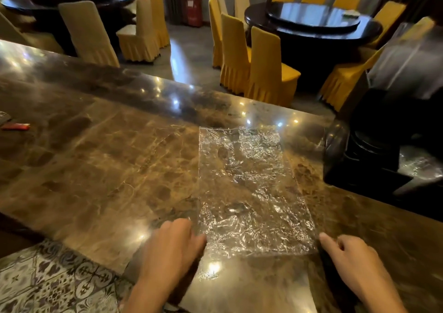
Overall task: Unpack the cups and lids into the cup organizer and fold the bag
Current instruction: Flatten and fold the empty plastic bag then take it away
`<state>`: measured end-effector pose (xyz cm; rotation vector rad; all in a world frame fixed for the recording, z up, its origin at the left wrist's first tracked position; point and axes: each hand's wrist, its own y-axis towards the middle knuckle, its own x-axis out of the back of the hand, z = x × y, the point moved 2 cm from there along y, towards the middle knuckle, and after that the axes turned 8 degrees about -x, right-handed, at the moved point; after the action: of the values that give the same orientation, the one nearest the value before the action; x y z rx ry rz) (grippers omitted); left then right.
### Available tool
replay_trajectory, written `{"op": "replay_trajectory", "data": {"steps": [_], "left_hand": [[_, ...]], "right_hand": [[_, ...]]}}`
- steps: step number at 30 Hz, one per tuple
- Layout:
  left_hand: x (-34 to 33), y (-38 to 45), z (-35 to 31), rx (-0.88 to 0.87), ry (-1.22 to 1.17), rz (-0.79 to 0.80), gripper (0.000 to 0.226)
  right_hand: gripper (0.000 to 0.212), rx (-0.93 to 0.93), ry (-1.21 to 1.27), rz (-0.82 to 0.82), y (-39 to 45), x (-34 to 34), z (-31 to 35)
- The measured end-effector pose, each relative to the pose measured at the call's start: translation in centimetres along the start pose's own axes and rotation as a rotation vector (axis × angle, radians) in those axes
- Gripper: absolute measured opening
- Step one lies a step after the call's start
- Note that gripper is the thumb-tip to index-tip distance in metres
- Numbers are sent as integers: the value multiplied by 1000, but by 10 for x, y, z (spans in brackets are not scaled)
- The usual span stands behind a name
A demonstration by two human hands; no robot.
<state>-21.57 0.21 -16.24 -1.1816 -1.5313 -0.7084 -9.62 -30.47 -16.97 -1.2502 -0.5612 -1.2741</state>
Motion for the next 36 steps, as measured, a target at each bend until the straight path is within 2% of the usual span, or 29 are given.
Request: {"op": "replay_trajectory", "data": {"steps": [2,3,5,7,9,12,14,18,21,24,27,30,33,34,36], "left_hand": [[-5,-2,-30,-184,-192,-253,30],[-13,-2,-49,-313,-325,-312,24],[-30,4,-84,-510,-539,-302,18],[-44,18,-99,-563,-657,-182,29],[-60,32,-95,-477,-546,-104,47],[-83,35,-86,-474,70,-21,64],[-91,29,-86,-483,331,23,71],[-86,33,-83,-457,214,34,69],[-87,34,-70,-413,199,-10,65],[-86,32,-57,-361,161,12,66],[-82,29,-40,-311,164,-3,68],[-74,25,-17,-170,213,-30,74],[-59,29,-18,-61,205,-62,73],[-56,34,-27,-86,177,-77,70],[-57,49,-54,-265,94,-119,65]], "right_hand": [[48,143,172,-147,-17,0,14],[44,236,325,-160,-27,-6,28],[27,414,582,-102,-44,-21,62],[15,550,652,-78,-52,-39,92],[22,610,581,-86,-53,-57,108],[49,702,333,60,-48,-89,112],[60,774,148,116,-41,-107,110],[61,798,148,64,-19,-98,104],[67,838,-133,-78,-3,-89,84],[72,760,-352,-115,15,-84,62],[73,653,-373,-119,27,-74,48],[73,515,-402,-145,37,-64,38],[70,455,-285,-174,36,-57,51],[65,509,-155,-167,32,-57,65],[56,700,86,-60,22,-64,99]]}}
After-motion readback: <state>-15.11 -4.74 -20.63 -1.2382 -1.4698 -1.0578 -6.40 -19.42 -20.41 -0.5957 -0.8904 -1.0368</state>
